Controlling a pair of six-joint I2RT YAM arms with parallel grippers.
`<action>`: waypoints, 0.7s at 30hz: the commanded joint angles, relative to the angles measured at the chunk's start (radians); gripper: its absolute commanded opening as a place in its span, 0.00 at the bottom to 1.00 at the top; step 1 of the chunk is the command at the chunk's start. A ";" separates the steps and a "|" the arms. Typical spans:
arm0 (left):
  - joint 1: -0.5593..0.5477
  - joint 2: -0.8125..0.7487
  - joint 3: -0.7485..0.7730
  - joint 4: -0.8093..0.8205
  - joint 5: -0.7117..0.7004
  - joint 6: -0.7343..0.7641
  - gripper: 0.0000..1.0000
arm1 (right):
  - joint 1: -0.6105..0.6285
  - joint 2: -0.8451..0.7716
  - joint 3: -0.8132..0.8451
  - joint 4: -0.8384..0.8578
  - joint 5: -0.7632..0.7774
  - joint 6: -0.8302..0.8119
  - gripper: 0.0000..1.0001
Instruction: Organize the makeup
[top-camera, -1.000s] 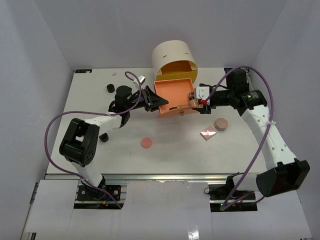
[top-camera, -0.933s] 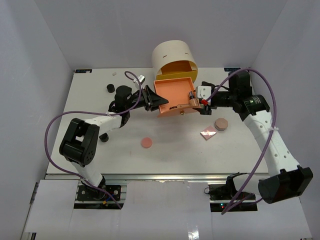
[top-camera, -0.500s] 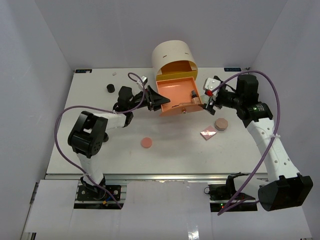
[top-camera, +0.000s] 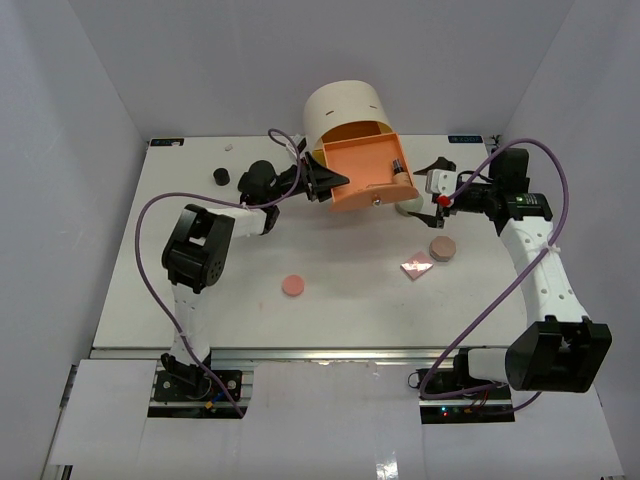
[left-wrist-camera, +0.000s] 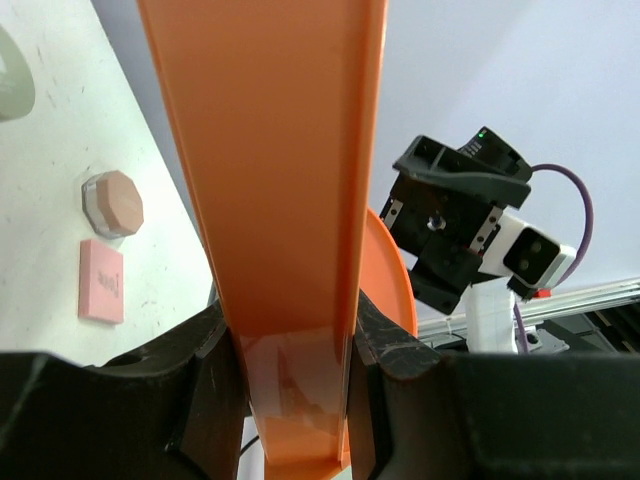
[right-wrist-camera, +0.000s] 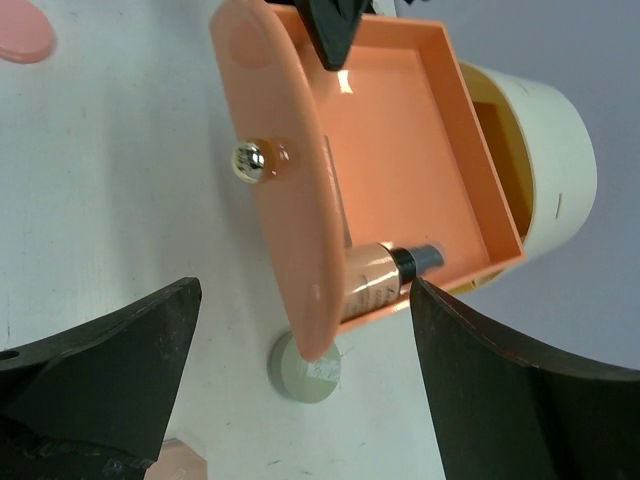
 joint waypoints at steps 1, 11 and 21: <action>0.001 0.023 0.091 0.106 -0.014 -0.081 0.17 | 0.021 0.008 0.030 -0.026 -0.076 -0.113 0.91; 0.025 0.095 0.159 0.102 -0.018 -0.111 0.17 | 0.021 0.036 0.061 -0.018 -0.099 -0.102 0.91; 0.056 0.128 0.199 0.116 -0.007 -0.144 0.18 | 0.021 0.050 0.049 -0.018 -0.101 -0.102 0.91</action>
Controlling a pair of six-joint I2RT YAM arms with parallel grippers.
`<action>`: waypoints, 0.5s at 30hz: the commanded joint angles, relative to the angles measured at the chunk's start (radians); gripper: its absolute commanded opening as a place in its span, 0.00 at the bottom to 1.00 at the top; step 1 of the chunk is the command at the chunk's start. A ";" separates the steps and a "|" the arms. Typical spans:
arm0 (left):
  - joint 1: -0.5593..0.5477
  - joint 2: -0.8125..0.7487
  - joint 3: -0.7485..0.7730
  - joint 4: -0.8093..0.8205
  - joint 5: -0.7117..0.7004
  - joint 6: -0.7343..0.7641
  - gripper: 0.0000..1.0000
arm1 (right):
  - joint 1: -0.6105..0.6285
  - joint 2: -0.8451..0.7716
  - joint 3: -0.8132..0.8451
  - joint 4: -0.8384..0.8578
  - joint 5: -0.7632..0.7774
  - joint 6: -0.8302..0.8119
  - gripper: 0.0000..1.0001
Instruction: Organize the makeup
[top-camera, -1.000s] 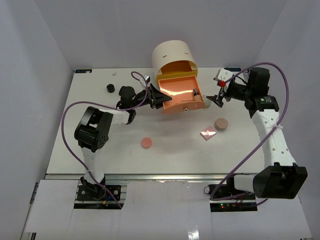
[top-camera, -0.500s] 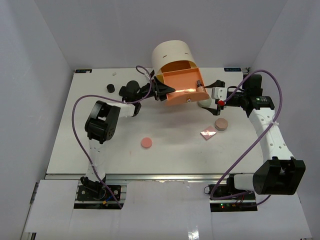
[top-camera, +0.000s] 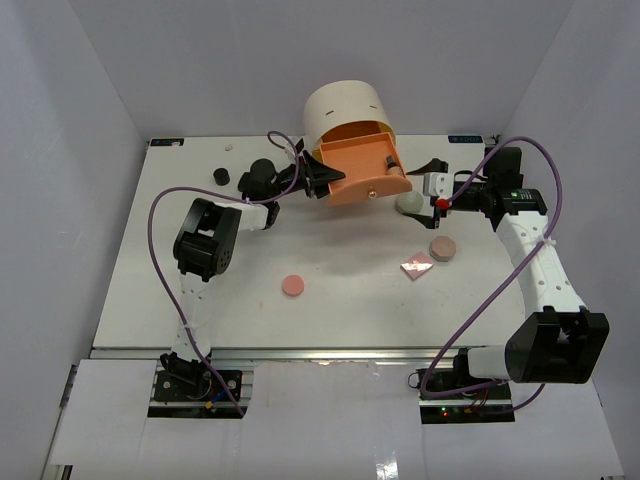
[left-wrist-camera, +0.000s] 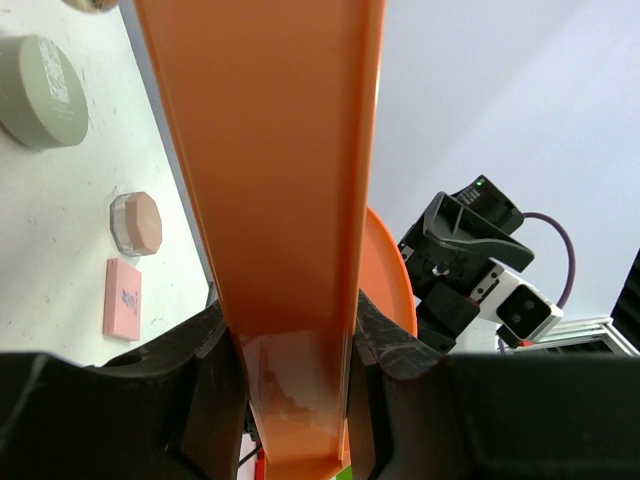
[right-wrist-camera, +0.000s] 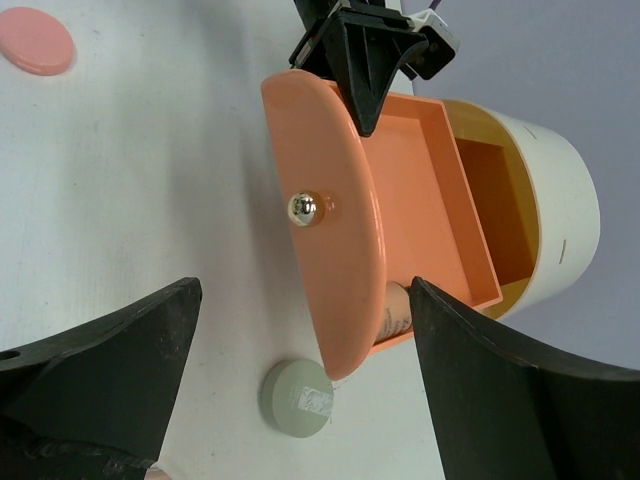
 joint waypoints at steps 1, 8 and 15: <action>0.016 -0.036 0.061 0.095 -0.013 -0.043 0.18 | 0.002 0.008 0.032 0.000 -0.042 -0.015 0.91; 0.028 -0.017 0.084 0.084 -0.005 -0.056 0.18 | 0.002 0.007 0.028 0.000 -0.057 -0.009 0.91; 0.028 -0.012 0.072 0.105 0.016 -0.064 0.18 | 0.001 0.011 0.027 0.000 -0.060 -0.010 0.91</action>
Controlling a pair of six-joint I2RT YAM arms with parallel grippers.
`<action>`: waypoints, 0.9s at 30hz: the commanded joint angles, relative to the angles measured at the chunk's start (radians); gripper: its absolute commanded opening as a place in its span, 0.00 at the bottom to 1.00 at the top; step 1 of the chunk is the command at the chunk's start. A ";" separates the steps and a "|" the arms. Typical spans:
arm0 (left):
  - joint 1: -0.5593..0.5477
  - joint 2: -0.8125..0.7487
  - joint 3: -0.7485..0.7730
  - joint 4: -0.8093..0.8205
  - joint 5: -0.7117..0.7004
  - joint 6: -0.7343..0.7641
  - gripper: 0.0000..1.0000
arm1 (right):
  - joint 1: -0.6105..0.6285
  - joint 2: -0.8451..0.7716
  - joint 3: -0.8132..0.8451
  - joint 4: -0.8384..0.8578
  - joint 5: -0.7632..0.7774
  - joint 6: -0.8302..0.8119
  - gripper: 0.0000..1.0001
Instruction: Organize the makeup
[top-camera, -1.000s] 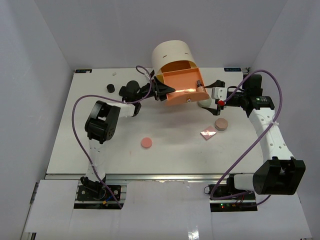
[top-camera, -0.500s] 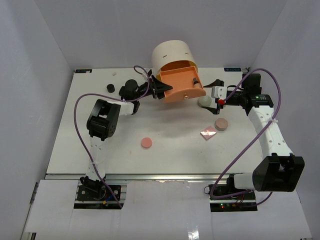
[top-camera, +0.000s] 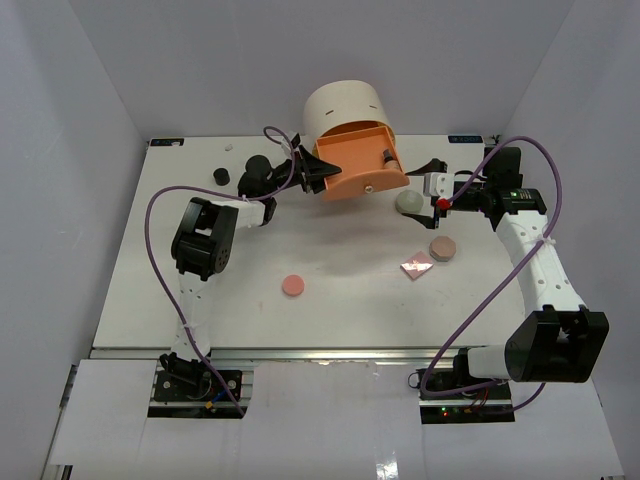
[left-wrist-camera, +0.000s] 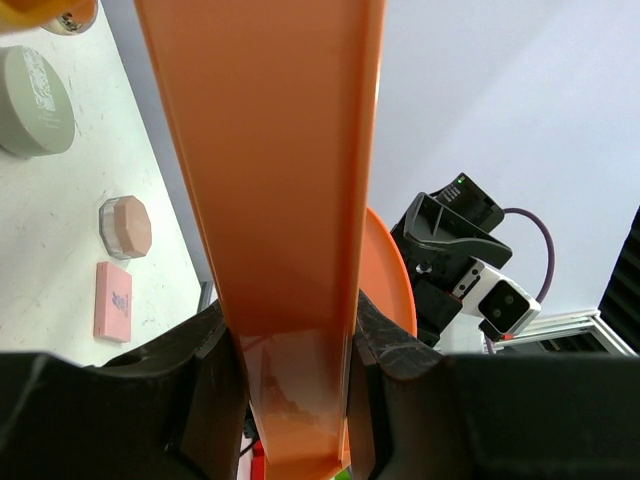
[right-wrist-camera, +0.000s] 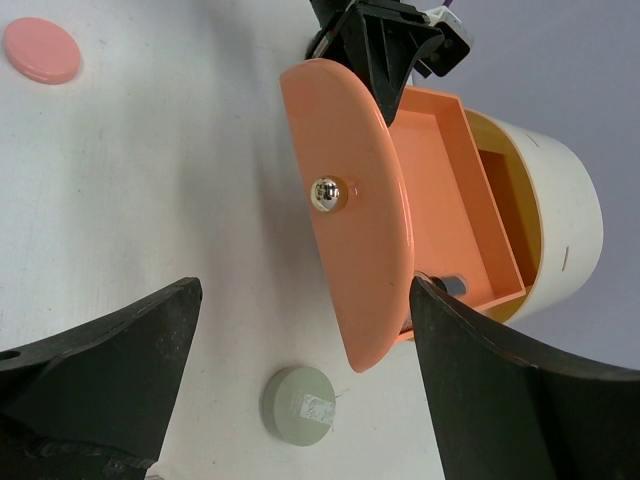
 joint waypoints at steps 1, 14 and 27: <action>0.004 -0.014 0.042 0.090 -0.006 -0.030 0.18 | 0.001 0.007 0.028 0.000 -0.043 -0.009 0.91; -0.010 0.037 0.106 0.035 -0.013 -0.016 0.18 | 0.002 0.008 0.021 0.000 -0.044 -0.009 0.91; -0.006 0.048 0.145 0.014 -0.035 -0.033 0.18 | 0.002 0.002 0.013 -0.002 -0.052 -0.009 0.91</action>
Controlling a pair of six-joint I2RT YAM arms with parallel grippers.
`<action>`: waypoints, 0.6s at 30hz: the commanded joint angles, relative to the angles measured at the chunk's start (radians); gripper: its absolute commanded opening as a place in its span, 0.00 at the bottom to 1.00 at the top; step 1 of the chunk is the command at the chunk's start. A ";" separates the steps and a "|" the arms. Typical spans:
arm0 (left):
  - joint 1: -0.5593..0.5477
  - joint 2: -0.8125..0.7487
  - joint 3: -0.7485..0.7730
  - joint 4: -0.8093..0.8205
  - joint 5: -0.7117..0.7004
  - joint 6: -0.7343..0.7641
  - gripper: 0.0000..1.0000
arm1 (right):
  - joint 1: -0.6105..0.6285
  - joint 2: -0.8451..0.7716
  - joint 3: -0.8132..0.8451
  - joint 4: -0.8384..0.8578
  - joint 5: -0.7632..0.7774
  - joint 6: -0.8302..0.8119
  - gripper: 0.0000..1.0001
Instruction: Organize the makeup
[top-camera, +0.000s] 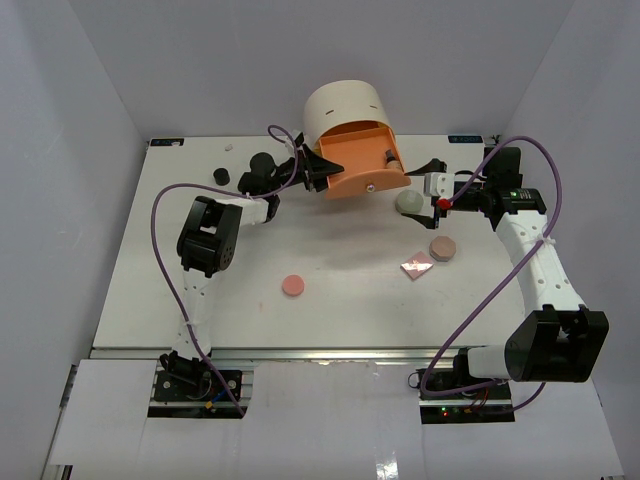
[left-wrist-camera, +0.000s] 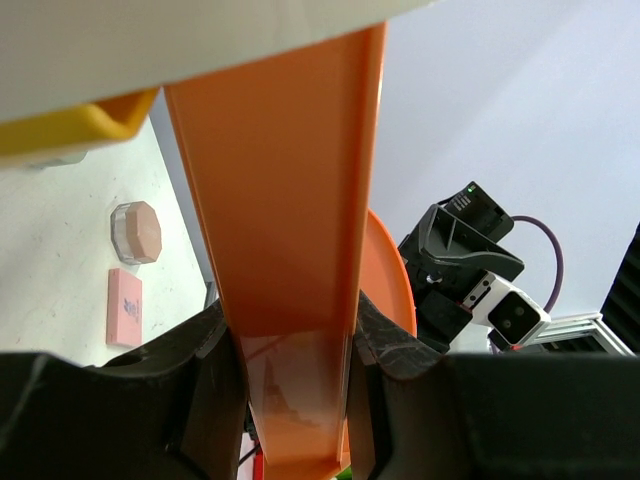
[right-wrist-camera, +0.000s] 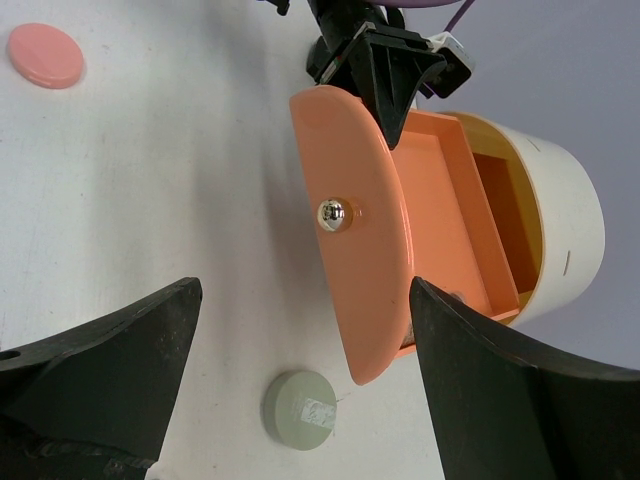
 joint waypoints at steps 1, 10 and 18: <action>0.002 -0.016 0.063 0.047 -0.048 -0.039 0.18 | 0.001 0.000 0.013 -0.002 -0.043 -0.009 0.91; 0.009 -0.003 0.117 0.029 -0.080 -0.072 0.19 | 0.014 0.007 0.018 -0.094 -0.073 -0.136 0.88; 0.022 -0.004 0.129 0.008 -0.084 -0.073 0.20 | 0.122 0.010 0.022 -0.160 0.059 -0.213 0.60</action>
